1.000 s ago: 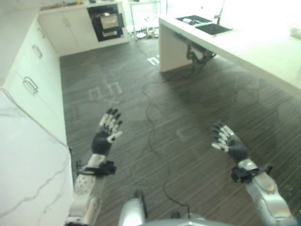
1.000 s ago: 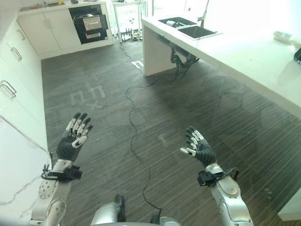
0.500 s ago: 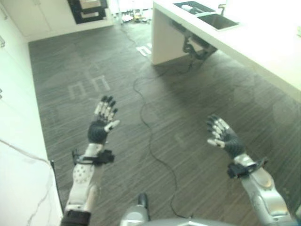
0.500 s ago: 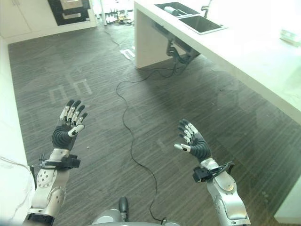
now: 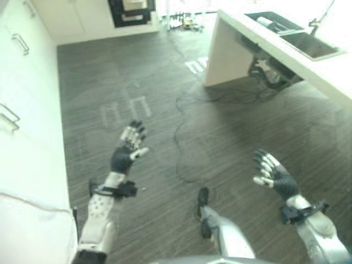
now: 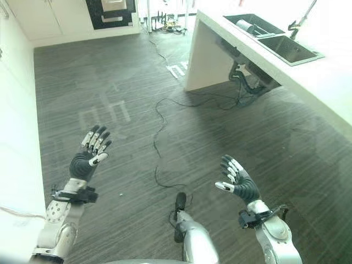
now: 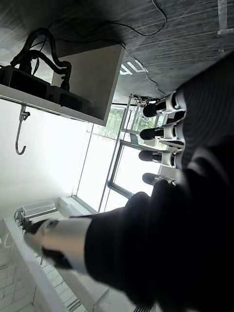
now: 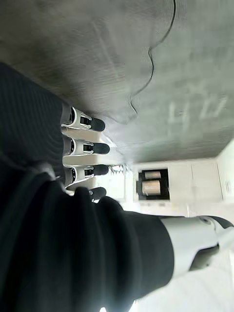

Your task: Place the dishes in the dishwasher.

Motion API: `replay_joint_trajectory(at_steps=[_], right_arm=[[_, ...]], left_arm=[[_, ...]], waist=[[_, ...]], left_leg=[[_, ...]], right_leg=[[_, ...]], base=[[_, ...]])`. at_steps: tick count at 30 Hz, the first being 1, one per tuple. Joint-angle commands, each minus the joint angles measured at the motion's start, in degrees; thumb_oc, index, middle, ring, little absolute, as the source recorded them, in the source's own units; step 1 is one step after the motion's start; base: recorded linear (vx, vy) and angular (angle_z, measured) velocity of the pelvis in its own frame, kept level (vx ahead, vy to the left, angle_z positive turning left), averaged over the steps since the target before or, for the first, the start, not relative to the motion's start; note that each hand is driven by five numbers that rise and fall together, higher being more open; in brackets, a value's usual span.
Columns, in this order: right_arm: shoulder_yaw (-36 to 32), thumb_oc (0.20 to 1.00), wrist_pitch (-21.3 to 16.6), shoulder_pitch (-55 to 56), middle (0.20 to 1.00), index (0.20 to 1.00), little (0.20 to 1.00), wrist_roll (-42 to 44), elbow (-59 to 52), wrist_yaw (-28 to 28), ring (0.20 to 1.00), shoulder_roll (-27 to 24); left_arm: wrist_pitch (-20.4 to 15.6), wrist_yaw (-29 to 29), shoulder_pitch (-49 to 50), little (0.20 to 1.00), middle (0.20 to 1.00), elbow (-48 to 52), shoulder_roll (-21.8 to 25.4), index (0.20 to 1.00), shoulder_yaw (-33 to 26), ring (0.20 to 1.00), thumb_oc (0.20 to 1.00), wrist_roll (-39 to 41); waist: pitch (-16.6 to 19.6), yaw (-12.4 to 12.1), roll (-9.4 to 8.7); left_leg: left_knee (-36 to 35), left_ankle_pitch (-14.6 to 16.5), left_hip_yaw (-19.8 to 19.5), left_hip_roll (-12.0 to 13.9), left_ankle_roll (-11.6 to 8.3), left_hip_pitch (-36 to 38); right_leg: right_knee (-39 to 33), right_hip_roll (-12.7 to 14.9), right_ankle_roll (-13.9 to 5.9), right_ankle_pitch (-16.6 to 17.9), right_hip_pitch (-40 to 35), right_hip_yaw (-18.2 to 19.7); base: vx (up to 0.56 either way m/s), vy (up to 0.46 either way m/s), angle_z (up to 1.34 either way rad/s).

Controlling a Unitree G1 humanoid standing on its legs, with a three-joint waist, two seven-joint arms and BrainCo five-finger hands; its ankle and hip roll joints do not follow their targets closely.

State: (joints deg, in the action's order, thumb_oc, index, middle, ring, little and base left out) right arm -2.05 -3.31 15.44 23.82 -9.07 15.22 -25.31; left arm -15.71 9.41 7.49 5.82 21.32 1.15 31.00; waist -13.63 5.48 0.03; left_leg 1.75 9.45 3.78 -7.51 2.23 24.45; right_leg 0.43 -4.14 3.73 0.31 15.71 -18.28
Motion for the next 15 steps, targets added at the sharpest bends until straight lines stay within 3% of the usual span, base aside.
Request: replay_joint_trajectory(at_steps=[1, 4, 5, 6, 7, 8, 10, 11, 12, 15], right_arm=[[1.6, 1.000, -3.1, -3.4, 1.000, 1.000, 1.000, 1.2, -2.2, -2.3, 1.000, -1.3], [1.4, 1.000, -2.5, -4.7, 1.000, 1.000, 1.000, 1.0, -2.3, -1.9, 1.000, -2.0], [0.7, 1.000, -2.0, -4.7, 1.000, 1.000, 1.000, 1.0, -2.6, -1.3, 1.000, -2.6], [-0.1, 1.000, -1.6, -4.5, 1.000, 1.000, 1.000, 1.3, -2.9, -0.7, 1.000, -3.5], [-1.0, 1.000, -1.1, -4.2, 1.000, 1.000, 1.000, 1.6, -3.2, -0.2, 1.000, -4.4], [-1.6, 1.000, -1.0, -4.1, 1.000, 1.000, 1.000, 1.6, -3.2, 0.1, 1.000, -4.9], [-1.8, 1.000, -1.4, -4.0, 1.000, 1.000, 1.000, 1.4, -2.7, 0.6, 1.000, -4.8], [-1.6, 1.000, -1.5, -4.3, 1.000, 1.000, 1.000, 1.0, -2.2, -0.1, 1.000, -4.7], [-1.7, 1.000, -1.2, -4.8, 1.000, 1.000, 1.000, 1.5, -2.0, 0.0, 1.000, -4.9], [-2.4, 1.000, -0.6, -4.8, 1.000, 1.000, 1.000, 1.9, -2.5, 1.8, 1.000, -5.0]], left_arm=[[-2.2, -0.6, 0.9, 1.000, 1.000, 5.2, 3.9, 1.000, -1.7, 1.000, 1.000, 2.4], [-0.1, -0.4, 1.0, 1.000, 1.000, 5.0, 3.0, 1.000, -0.8, 1.000, 1.000, 4.0], [0.2, -0.4, 1.6, 1.000, 1.000, 4.7, 2.9, 1.000, -0.2, 1.000, 1.000, 3.3], [0.5, -0.4, 2.3, 1.000, 1.000, 4.8, 3.0, 1.000, -0.1, 1.000, 1.000, 3.6], [0.7, -0.3, 3.0, 1.000, 1.000, 5.1, 2.7, 1.000, -0.2, 1.000, 1.000, 4.6], [0.3, 0.0, 3.9, 1.000, 1.000, 5.2, 2.0, 1.000, -0.4, 1.000, 1.000, 5.4], [-0.7, 0.5, 4.9, 1.000, 1.000, 5.1, 1.5, 1.000, -0.6, 1.000, 1.000, 5.7], [-1.2, 1.1, 5.1, 1.000, 1.000, 4.5, 1.3, 1.000, -0.9, 1.000, 1.000, 6.2], [-1.7, 1.7, 5.5, 1.000, 1.000, 4.3, 1.2, 1.000, -1.3, 1.000, 1.000, 6.8], [-2.3, 2.3, 6.6, 1.000, 1.000, 4.5, 1.4, 1.000, -2.3, 1.000, 1.000, 7.3]], waist=[[3.1, 1.1, -2.97], [5.9, 1.9, -1.74], [7.2, 2.6, -0.53], [7.7, 3.0, 0.09], [7.9, 3.0, -0.19], [7.1, 2.2, -1.70], [5.6, 0.8, -3.14], [4.3, -0.5, -4.05], [3.8, -1.1, -3.86], [3.5, -1.7, -2.36]], left_leg=[[-5.8, -1.9, -3.7, 4.8, -0.24, -5.3], [-3.6, -1.4, -2.5, 6.1, -1.78, -3.2], [0.0, -5.4, -1.2, 7.8, -4.07, -3.1], [6.5, -11.6, -0.5, 9.2, -6.51, -4.2], [15.5, -17.3, 1.1, 10.8, -8.90, -8.2], [26.6, -20.4, 2.2, 11.2, -10.24, -15.2], [35.4, -20.6, 2.1, 12.1, -9.87, -24.1], [35.7, -17.9, 3.1, 12.5, -8.13, -30.2], [30.2, -16.3, 4.9, 13.2, -7.05, -30.6], [12.3, -17.2, 8.0, 14.2, -6.86, -28.7]], right_leg=[[-3.8, 10.0, -13.57, 16.0, -6.6, 6.2], [-3.8, 8.8, -11.38, 14.9, -8.2, 5.0], [-4.1, 7.6, -10.06, 13.8, -8.6, 4.4], [-4.3, 6.6, -8.72, 12.6, -9.4, 4.3], [-4.6, 6.3, -7.30, 11.0, -11.3, 4.7], [-4.7, 7.0, -5.78, 9.3, -14.3, 5.9], [-4.6, 7.7, -4.75, 8.0, -17.1, 6.7], [-4.9, 7.8, -4.80, 7.2, -19.6, 7.8], [-5.2, 7.1, -5.15, 6.4, -20.7, 8.7], [-5.4, 5.7, -6.33, 4.6, -22.1, 10.4]], base=[[0.44, -0.294, -0.40], [0.32, -0.239, 0.15], [0.21, -0.216, -0.14], [0.21, -0.262, -0.10], [0.25, -0.310, -0.05], [0.26, -0.297, 0.03], [0.22, -0.220, -0.63], [0.28, -0.111, -0.74], [0.30, -0.020, -0.76], [0.37, 0.185, -0.63]])
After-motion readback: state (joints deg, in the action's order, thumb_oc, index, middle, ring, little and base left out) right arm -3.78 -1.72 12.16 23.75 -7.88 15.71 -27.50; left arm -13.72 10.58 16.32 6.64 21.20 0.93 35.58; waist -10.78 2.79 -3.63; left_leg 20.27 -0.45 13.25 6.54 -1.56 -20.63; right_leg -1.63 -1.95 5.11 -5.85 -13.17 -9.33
